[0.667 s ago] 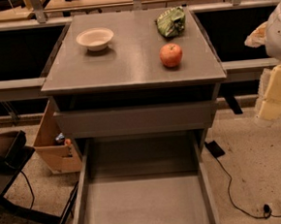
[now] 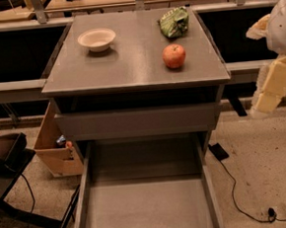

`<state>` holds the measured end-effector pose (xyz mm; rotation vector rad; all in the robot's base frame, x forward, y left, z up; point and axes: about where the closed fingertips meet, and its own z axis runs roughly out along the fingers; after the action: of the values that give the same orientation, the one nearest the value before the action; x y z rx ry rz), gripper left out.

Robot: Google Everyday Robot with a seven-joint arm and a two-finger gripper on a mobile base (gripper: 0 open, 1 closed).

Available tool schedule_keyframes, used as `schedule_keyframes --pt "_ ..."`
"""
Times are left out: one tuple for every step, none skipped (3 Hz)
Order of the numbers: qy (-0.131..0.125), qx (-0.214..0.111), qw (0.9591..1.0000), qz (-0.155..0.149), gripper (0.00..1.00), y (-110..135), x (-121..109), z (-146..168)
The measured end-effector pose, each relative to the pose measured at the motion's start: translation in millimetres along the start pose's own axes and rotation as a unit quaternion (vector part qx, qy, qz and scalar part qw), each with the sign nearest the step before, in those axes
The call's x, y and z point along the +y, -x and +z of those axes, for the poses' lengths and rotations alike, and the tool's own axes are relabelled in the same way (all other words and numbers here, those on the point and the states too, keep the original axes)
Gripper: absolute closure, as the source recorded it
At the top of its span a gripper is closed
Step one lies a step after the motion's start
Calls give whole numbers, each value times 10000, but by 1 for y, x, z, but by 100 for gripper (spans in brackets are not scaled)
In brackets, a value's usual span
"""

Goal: Place apple into middle drawer

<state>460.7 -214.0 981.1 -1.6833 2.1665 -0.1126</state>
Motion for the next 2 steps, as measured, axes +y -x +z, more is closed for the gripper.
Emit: schedule_keyframes --pt "-272 -673 9974 54 0 24 -37 17" --pt "-370 -1615 9859 221 0 60 -76 65"
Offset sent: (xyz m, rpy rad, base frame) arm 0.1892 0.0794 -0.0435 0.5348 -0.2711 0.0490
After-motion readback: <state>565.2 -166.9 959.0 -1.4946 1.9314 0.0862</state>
